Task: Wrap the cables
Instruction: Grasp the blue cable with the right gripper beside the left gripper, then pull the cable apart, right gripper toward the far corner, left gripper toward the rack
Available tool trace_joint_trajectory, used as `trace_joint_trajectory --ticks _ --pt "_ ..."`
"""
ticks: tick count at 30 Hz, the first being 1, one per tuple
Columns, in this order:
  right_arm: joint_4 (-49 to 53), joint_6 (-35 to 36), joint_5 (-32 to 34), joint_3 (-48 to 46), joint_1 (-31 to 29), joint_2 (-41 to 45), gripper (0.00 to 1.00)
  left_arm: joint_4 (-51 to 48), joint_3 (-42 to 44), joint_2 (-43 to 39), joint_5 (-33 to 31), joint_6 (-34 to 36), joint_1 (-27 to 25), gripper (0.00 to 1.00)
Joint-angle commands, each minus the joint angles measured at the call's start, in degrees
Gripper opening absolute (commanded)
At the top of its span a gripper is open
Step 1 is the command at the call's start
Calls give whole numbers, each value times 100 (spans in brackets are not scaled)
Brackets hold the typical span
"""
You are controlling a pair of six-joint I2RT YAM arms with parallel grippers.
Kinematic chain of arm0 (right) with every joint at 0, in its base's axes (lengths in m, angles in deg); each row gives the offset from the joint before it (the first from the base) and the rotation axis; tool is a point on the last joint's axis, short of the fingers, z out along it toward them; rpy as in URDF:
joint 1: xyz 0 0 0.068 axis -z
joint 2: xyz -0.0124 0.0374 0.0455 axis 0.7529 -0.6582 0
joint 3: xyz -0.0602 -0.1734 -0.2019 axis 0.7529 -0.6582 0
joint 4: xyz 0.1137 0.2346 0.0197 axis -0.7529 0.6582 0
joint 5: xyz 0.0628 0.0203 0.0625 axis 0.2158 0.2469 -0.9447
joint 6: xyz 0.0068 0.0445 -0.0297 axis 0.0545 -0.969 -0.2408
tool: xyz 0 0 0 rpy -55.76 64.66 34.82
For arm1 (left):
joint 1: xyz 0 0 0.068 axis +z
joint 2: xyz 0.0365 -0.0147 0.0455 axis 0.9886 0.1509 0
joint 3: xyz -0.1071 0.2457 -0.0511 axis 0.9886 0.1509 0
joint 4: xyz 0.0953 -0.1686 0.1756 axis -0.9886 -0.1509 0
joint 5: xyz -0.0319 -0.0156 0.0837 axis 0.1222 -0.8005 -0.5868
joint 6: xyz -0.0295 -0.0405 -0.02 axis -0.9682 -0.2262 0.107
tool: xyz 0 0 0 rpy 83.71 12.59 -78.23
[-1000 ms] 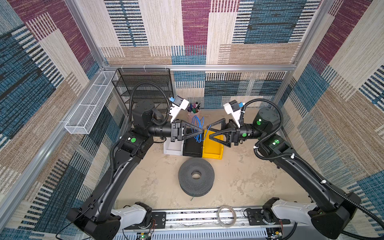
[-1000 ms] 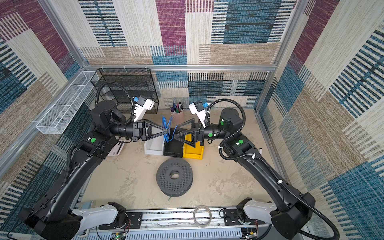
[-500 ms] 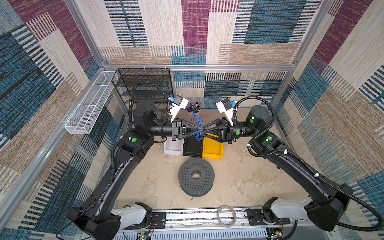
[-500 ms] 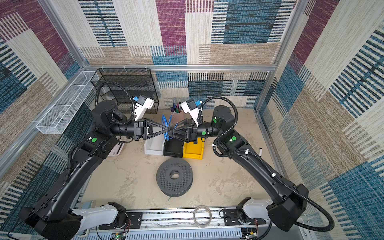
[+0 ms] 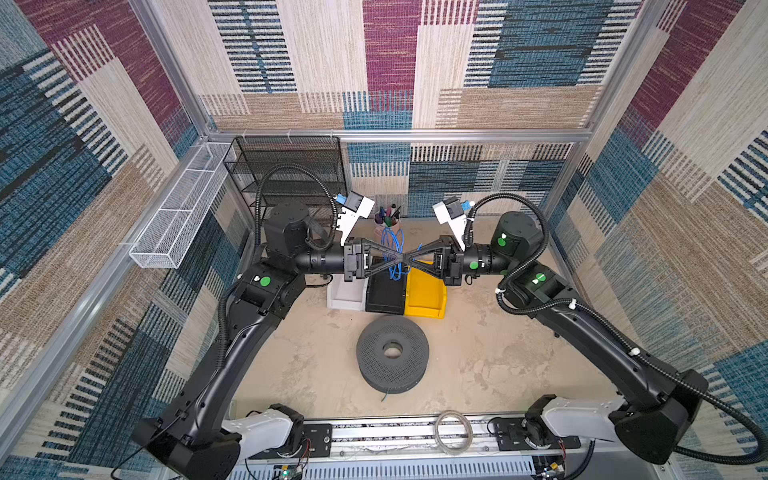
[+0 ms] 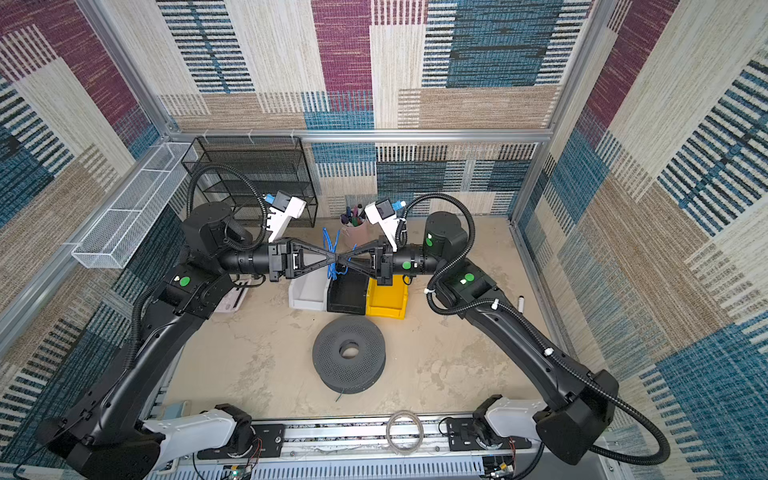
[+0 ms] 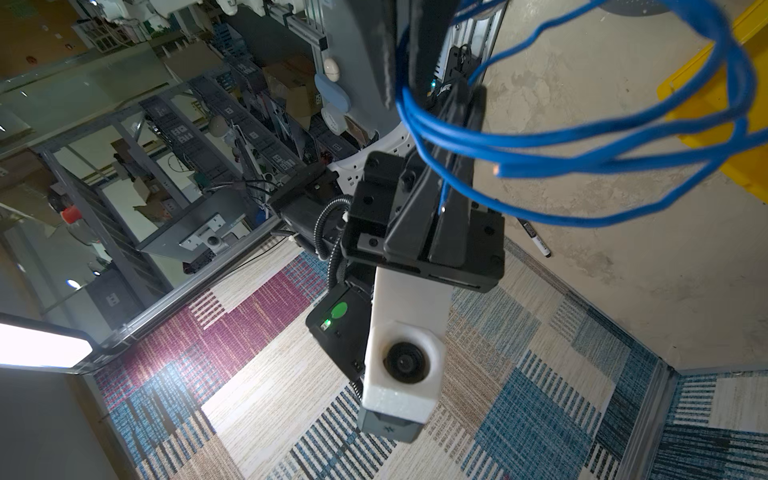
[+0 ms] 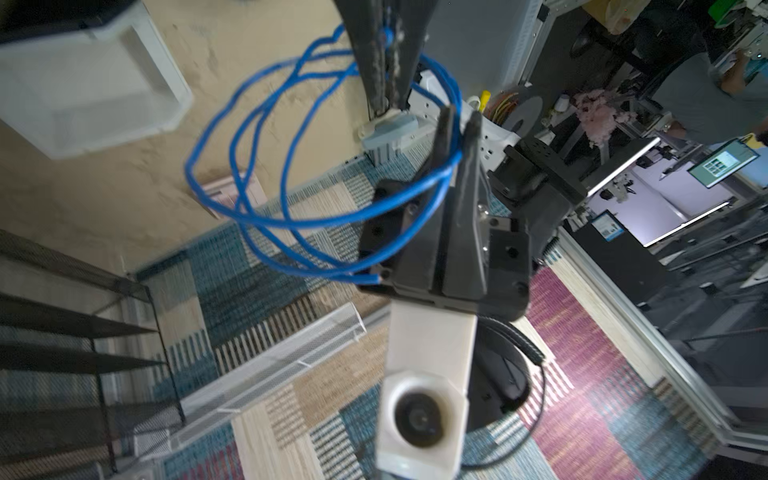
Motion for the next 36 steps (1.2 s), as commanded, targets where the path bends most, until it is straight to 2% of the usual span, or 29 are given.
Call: trace_joint_trajectory --ticks 1,5,9,13,16,21,23,26,27,30,31,34,36 --pt "844 114 504 85 770 322 0 -128 54 -214 -430 169 324 0" --pt "1117 111 283 -16 1427 411 0 -263 24 -276 -464 149 622 0" --pt "1445 299 243 164 1820 369 0 -879 -152 -270 -715 384 911 0" --pt "1776 572 474 379 2301 349 0 -1707 -356 -290 -1264 745 1196 0" --pt "1636 536 407 389 2576 363 0 -2220 -501 -294 -1701 1083 1225 0" --pt "1351 400 203 265 2587 286 0 -1572 -231 -382 -889 774 1222 0" --pt "1330 414 256 220 2591 300 0 -1577 -225 -419 -890 783 1224 0" --pt "1591 636 656 389 2589 351 0 -2333 -462 -373 -1721 1142 1233 0" --pt "1729 779 876 486 2601 359 0 -2652 -567 -331 -2179 1256 1228 0" --pt "2197 1129 1641 696 2718 337 0 -3728 -977 -174 -4190 1419 1260 0" --pt "2256 1180 1872 667 2818 355 0 -3944 -1063 -116 -4530 1493 1304 0" --pt "2175 1184 2346 436 3224 472 0 -4009 -1110 -157 -4773 1618 1382 0" --pt "2037 1140 2482 275 3420 544 0 -3849 -1099 -236 -4713 1579 1407 0"
